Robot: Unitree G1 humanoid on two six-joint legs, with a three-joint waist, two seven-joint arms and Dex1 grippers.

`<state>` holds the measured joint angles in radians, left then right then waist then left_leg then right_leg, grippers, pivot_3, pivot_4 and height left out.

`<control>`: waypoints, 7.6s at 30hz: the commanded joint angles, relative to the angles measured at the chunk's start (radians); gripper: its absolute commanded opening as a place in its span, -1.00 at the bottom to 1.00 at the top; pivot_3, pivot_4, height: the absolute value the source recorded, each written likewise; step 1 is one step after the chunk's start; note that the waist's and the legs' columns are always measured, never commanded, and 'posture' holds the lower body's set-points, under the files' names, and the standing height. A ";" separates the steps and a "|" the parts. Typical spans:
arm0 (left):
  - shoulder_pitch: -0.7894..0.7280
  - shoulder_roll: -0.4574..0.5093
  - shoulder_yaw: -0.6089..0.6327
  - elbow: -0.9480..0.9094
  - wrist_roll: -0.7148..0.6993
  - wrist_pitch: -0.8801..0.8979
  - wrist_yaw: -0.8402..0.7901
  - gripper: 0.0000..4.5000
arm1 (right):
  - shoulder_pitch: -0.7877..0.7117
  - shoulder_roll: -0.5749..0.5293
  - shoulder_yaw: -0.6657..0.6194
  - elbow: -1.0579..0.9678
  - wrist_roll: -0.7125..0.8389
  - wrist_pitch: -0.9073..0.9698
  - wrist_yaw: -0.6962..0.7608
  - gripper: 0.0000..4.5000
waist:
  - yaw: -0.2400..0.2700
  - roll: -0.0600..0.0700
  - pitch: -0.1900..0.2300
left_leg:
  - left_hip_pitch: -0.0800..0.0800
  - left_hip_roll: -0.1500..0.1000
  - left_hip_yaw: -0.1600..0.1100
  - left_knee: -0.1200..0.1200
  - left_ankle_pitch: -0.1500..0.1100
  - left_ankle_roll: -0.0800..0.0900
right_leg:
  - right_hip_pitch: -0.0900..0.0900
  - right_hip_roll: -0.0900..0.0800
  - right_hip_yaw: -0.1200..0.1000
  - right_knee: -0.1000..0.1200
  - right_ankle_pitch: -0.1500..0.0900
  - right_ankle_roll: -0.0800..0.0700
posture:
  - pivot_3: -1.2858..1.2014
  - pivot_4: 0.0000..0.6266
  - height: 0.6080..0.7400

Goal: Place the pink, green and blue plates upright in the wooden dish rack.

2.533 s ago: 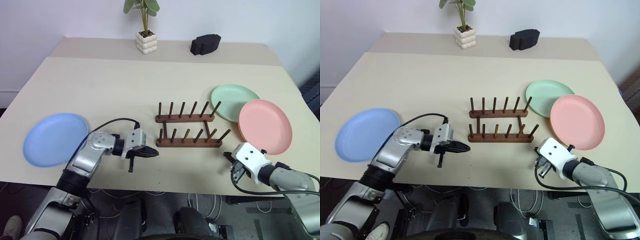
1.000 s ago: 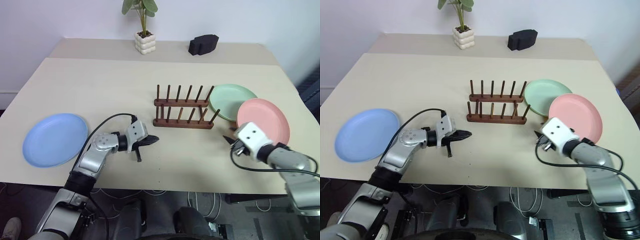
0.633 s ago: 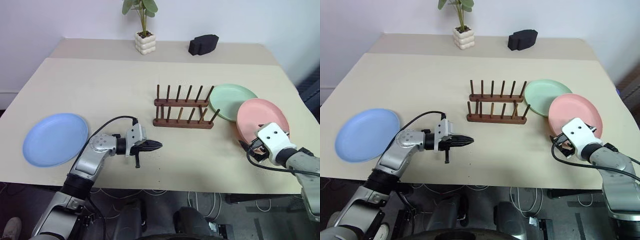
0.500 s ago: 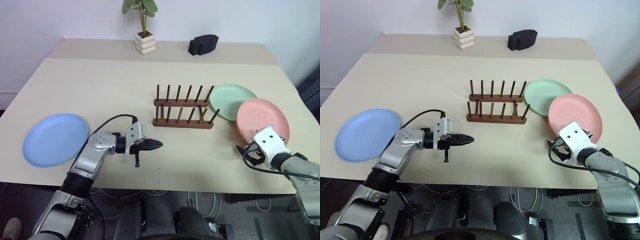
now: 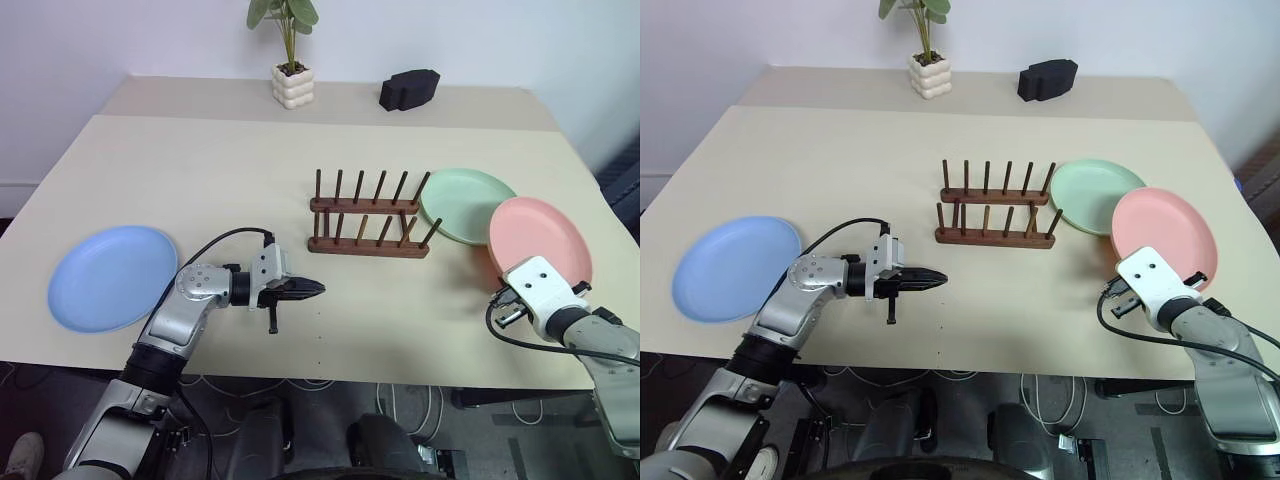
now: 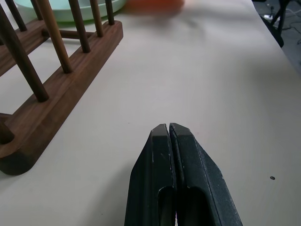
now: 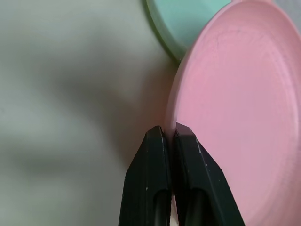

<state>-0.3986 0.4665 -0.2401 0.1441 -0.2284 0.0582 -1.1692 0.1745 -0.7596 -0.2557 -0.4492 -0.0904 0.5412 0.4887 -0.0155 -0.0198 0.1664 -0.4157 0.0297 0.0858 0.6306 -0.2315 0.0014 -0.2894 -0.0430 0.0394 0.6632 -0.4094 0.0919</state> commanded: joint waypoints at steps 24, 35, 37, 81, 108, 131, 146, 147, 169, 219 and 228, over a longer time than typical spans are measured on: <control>0.006 0.005 0.027 -0.020 0.012 -0.013 0.061 -1.00 | -0.568 0.228 -0.174 -0.185 0.992 0.331 0.005 -0.97 | -0.002 0.002 0.002 | -0.012 -0.002 -0.001 0.001 0.000 0.004 | -0.010 -0.003 -0.002 0.002 0.001 0.002 | 0.03 -0.52 1.00; 0.030 0.016 0.038 -0.048 0.011 -0.006 0.071 -1.00 | -0.552 0.200 -0.132 -0.044 1.018 0.288 0.033 -0.97 | -0.003 0.002 0.002 | -0.012 -0.002 -0.001 0.001 0.001 0.004 | -0.011 -0.003 -0.002 0.002 0.001 0.002 | 0.03 -0.52 1.00; 0.035 0.017 0.040 -0.054 0.011 -0.004 0.074 -1.00 | -0.555 0.201 -0.133 -0.016 1.030 0.284 0.036 -0.97 | -0.002 0.002 0.002 | -0.012 -0.002 -0.001 0.001 0.001 0.004 | -0.011 -0.003 -0.002 0.002 0.001 0.002 | 0.03 -0.52 1.00; 0.045 -0.004 0.057 -0.113 -0.053 0.008 0.053 -1.00 | -0.283 -0.137 -0.045 0.354 0.414 -0.247 0.147 0.99 | -0.009 0.003 0.002 | -0.010 -0.002 0.001 0.001 0.002 0.004 | -0.010 -0.002 0.000 0.002 0.001 0.002 | 0.03 -0.52 1.00; 0.075 0.017 0.079 -0.154 -0.053 0.021 0.081 -1.00 | -0.466 -0.075 0.153 0.789 -0.071 -0.655 -0.139 -0.96 | 0.002 0.004 0.003 | -0.010 -0.002 0.000 0.002 0.007 -0.002 | -0.009 -0.003 -0.002 0.002 0.001 0.003 | 0.03 -0.52 1.00; 0.039 -0.004 0.082 -0.109 -0.040 -0.010 0.117 -1.00 | -0.720 0.054 -0.071 -0.168 0.819 0.001 0.003 -0.96 | 0.004 0.005 0.004 | -0.012 -0.002 -0.001 0.001 0.006 -0.001 | -0.010 -0.003 -0.003 0.002 0.002 0.003 | 0.03 -0.52 1.00; 0.051 -0.006 0.083 -0.110 -0.039 -0.020 0.141 -1.00 | -0.551 0.258 0.028 -0.179 1.200 0.174 -0.237 -0.96 | -0.003 0.005 0.004 | -0.012 -0.002 -0.001 0.001 0.003 0.005 | -0.011 -0.003 -0.003 0.003 0.002 0.002 | 0.03 -0.52 1.00; 0.050 -0.006 0.082 -0.109 -0.039 -0.020 0.142 -1.00 | -0.551 0.269 0.034 -0.175 1.201 0.170 -0.246 -0.96 | -0.004 0.005 0.004 | -0.012 -0.002 -0.001 0.001 0.003 0.005 | -0.011 -0.003 -0.003 0.003 0.002 0.002 | 0.03 -0.52 1.00; 0.059 -0.002 0.080 -0.120 -0.039 -0.017 0.152 -1.00 | -0.547 0.349 0.066 -0.088 1.114 0.136 -0.275 -0.35 | -0.003 0.005 0.004 | -0.012 -0.002 -0.001 0.000 0.003 0.005 | -0.012 -0.003 -0.003 0.003 0.002 0.002 | 0.03 -0.52 1.00; 0.221 0.441 0.804 0.187 -0.152 0.618 0.659 0.96 | -0.652 0.214 0.273 -0.041 0.608 -0.049 0.089 0.74 | -0.028 -0.002 0.006 | -0.012 -0.002 -0.002 -0.002 0.003 0.003 | -0.016 -0.017 -0.028 0.004 0.003 0.001 | 0.03 -0.52 1.00; 0.180 0.394 0.789 0.188 -0.177 0.634 0.642 -0.47 | -0.628 0.238 0.270 -0.057 0.587 -0.052 0.086 0.74 | -0.026 -0.002 0.006 | -0.012 -0.002 -0.001 -0.003 0.003 0.003 | -0.016 -0.018 -0.029 0.004 0.003 0.001 | 0.03 -0.52 1.00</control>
<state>-0.2045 0.8661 0.5309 0.3516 -0.3898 0.7106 -0.5228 -0.4506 -0.5277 0.0304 -0.4741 0.5013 0.5137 0.5763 -0.0418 -0.0217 0.1720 -0.4276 0.0274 0.0847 0.6279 -0.2281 0.0045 -0.3057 -0.0615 0.0099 0.6669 -0.4060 0.0924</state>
